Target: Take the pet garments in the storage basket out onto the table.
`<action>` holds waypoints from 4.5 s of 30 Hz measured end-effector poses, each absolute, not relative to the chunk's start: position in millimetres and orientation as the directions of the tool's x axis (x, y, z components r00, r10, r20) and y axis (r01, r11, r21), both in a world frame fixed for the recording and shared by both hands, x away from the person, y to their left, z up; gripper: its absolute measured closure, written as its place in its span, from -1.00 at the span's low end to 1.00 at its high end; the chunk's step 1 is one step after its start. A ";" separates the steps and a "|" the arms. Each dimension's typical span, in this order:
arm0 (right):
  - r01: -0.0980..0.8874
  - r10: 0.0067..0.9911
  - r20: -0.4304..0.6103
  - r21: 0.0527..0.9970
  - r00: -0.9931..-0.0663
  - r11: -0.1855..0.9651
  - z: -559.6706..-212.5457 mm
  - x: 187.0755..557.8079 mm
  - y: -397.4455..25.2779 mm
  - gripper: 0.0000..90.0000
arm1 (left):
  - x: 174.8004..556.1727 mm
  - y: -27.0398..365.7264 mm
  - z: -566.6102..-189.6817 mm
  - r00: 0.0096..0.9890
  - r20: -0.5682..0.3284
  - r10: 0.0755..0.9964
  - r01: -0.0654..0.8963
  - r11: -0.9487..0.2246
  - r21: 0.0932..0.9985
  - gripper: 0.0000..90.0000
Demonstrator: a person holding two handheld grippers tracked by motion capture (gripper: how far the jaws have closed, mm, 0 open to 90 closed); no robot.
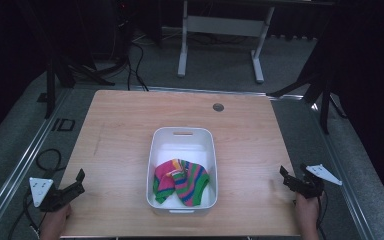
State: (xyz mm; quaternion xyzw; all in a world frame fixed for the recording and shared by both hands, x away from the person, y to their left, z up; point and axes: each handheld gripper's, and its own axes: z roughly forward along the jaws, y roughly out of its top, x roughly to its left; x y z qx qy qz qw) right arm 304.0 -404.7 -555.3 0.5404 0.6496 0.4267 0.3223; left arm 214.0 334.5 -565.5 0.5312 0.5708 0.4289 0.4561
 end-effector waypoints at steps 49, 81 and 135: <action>0.450 0.545 0.111 0.709 -0.831 0.542 -514.6 312.9 -345.0 -0.69 | 214.1 334.5 -565.6 -0.008 -0.067 0.998 0.220 0.067 0.973 -0.98; 0.248 0.289 0.070 0.725 -0.955 0.643 -450.4 330.8 -197.5 -0.71 | 214.3 334.8 -565.6 -0.011 -0.069 0.998 0.224 0.070 0.972 -0.98; 0.278 0.295 0.003 0.341 -0.956 0.898 -492.9 354.4 -43.5 0.72 | 214.0 336.8 -565.4 0.004 -0.080 0.997 0.222 0.077 0.972 -0.98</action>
